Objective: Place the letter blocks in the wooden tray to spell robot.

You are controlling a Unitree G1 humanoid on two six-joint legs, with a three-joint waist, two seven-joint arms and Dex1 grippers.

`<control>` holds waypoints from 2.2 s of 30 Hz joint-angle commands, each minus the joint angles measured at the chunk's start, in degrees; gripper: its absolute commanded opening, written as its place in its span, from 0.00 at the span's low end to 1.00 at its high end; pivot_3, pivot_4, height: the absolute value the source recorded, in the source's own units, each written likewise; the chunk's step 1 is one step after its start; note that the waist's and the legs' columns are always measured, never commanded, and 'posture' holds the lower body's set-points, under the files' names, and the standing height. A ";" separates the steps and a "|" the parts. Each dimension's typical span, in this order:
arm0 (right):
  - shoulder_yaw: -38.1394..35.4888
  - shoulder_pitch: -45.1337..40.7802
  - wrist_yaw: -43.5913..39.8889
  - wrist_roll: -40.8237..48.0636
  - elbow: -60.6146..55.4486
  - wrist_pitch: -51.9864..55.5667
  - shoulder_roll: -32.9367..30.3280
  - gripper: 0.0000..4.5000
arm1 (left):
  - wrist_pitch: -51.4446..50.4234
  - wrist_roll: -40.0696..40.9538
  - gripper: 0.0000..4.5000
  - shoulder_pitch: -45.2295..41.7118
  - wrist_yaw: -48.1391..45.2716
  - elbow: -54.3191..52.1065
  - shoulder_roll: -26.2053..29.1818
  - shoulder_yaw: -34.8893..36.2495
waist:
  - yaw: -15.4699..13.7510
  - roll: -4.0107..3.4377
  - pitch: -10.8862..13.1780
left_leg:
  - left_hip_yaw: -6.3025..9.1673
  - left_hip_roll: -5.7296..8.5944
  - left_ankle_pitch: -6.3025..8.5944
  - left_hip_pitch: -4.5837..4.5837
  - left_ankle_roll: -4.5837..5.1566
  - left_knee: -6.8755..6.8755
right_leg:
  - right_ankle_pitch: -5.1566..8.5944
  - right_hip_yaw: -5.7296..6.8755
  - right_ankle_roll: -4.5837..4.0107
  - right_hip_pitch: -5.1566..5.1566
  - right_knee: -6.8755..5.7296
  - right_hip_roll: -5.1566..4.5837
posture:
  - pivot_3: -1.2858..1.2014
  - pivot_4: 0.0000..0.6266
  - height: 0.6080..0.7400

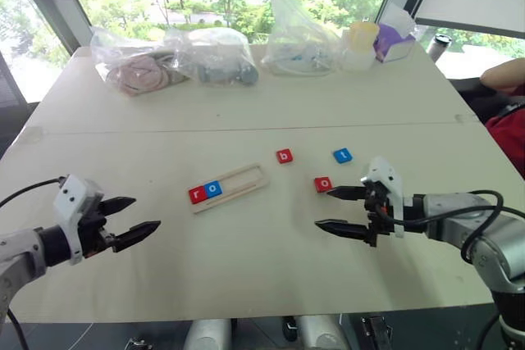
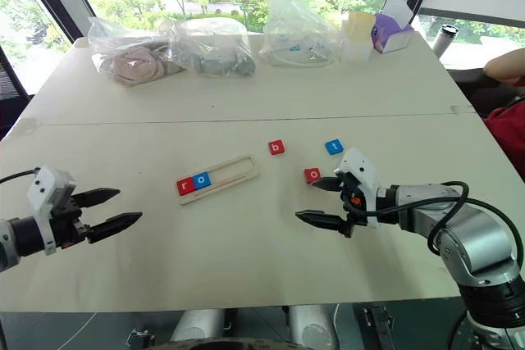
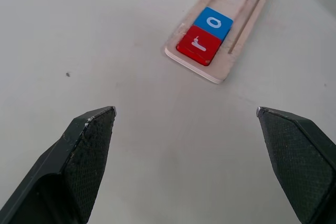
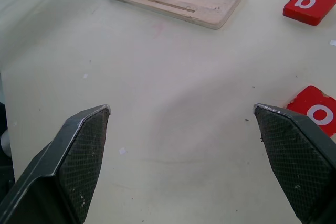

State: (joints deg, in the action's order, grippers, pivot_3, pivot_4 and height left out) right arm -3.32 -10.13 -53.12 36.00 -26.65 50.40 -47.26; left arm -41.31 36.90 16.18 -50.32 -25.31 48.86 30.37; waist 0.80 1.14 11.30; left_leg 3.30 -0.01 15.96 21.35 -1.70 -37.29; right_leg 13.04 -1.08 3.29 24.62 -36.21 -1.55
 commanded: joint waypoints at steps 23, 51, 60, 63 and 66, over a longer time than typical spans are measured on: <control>0.95 -3.29 3.39 5.66 -8.48 4.34 1.15 1.00 | 7.58 -8.08 1.00 -11.41 -10.76 8.65 11.92 -12.08 | -0.12 -0.01 0.00 | -0.02 0.01 0.00 0.03 0.00 0.09 | 0.00 0.02 -0.01 0.05 0.04 -0.01 | 0.52 0.24 1.00; 11.58 -7.03 12.02 1.92 -9.99 2.87 6.89 1.00 | 28.50 -28.52 0.83 -33.16 -16.02 32.06 -3.55 -41.35 | -0.22 -0.10 -0.14 | 0.06 0.09 0.00 0.01 0.02 -0.04 | -0.12 0.03 0.00 -0.07 0.00 -0.03 | 0.52 0.24 1.00; 8.14 -5.90 12.16 0.74 -7.45 1.90 5.36 1.00 | 33.54 -28.58 0.70 -38.08 -16.54 32.88 -4.99 -39.67 | -0.67 -0.32 -0.33 | 0.09 0.17 0.00 0.03 0.02 -0.14 | -0.07 0.05 0.10 -0.15 0.00 -0.05 | 0.52 0.24 1.00; 4.98 -4.72 13.10 1.12 -6.20 1.69 5.43 1.00 | 36.03 -28.43 0.70 -41.17 -22.03 33.49 -3.33 -40.69 | -0.35 -0.28 -0.31 | 0.07 0.16 0.00 0.05 0.02 -0.18 | -0.11 0.03 0.11 -0.15 0.00 -0.03 | 0.52 0.24 1.00; 2.92 -3.34 14.42 0.40 -5.33 1.11 5.83 1.00 | 39.67 -29.19 0.70 -45.58 -26.34 37.45 -3.48 -42.36 | -0.25 -0.27 -0.30 | 0.08 0.17 0.00 0.06 0.02 -0.15 | -0.14 0.05 0.06 -0.12 0.00 0.01 | 0.52 0.24 1.00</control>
State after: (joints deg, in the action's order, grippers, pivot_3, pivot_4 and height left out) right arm 1.55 -13.66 -39.38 36.58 -31.44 52.68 -41.57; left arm -4.08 7.94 -27.88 -74.45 11.31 44.93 -11.74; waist 0.55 0.86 10.99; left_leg 3.38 0.16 15.96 21.41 -1.68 -37.43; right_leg 12.90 -1.03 3.36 24.50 -36.21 -1.54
